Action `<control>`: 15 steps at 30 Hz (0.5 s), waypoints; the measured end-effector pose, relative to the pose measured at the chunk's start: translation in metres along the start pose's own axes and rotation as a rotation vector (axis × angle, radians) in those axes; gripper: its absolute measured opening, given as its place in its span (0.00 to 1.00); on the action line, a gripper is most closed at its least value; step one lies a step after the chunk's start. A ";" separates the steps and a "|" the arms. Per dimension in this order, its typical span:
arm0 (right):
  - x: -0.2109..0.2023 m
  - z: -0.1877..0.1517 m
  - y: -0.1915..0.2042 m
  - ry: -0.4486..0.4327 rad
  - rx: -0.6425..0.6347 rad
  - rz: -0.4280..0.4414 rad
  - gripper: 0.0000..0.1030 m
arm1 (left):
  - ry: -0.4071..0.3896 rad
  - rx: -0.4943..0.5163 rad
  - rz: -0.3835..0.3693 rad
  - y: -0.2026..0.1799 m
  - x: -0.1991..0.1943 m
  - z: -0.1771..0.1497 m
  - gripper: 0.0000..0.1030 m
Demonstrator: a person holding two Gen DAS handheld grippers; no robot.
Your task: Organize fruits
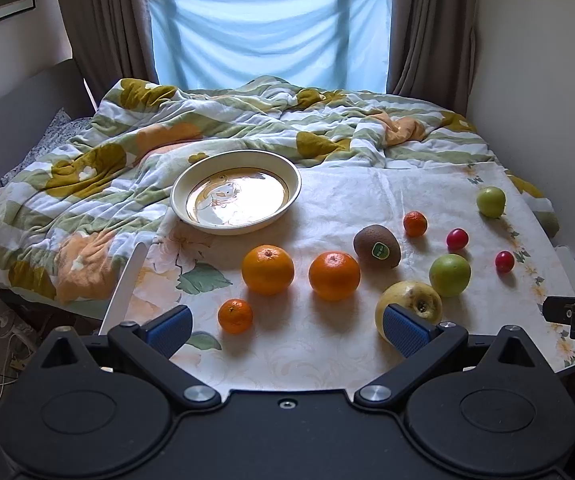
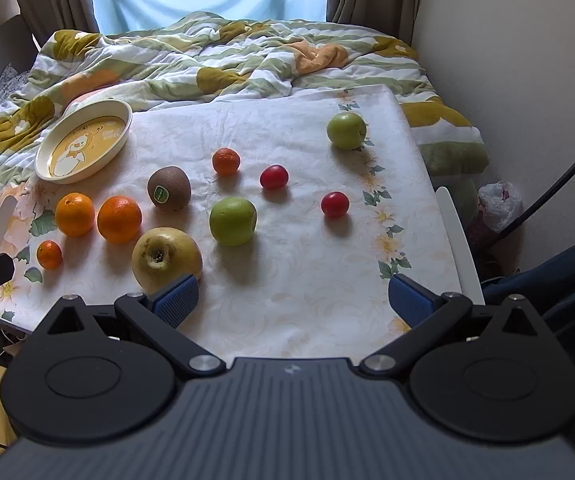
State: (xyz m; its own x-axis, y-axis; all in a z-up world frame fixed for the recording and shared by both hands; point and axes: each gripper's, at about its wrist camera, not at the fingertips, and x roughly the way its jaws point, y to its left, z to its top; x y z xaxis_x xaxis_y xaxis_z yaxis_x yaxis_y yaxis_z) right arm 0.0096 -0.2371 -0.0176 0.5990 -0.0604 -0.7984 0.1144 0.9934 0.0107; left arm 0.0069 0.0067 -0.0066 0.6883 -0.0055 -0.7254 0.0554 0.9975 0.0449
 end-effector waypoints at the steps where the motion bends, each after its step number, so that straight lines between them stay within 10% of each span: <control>1: 0.001 0.000 -0.001 -0.001 -0.002 0.000 1.00 | 0.000 0.000 0.001 0.000 0.000 0.000 1.00; 15: 0.000 0.000 0.004 0.005 -0.017 0.001 1.00 | -0.003 0.003 0.002 -0.002 0.001 0.001 1.00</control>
State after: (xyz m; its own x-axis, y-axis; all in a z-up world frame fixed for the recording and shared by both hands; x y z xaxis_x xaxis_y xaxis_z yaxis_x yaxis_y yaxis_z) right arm 0.0101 -0.2335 -0.0180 0.5954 -0.0593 -0.8012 0.1004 0.9949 0.0010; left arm 0.0083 0.0046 -0.0064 0.6902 -0.0039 -0.7236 0.0564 0.9972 0.0484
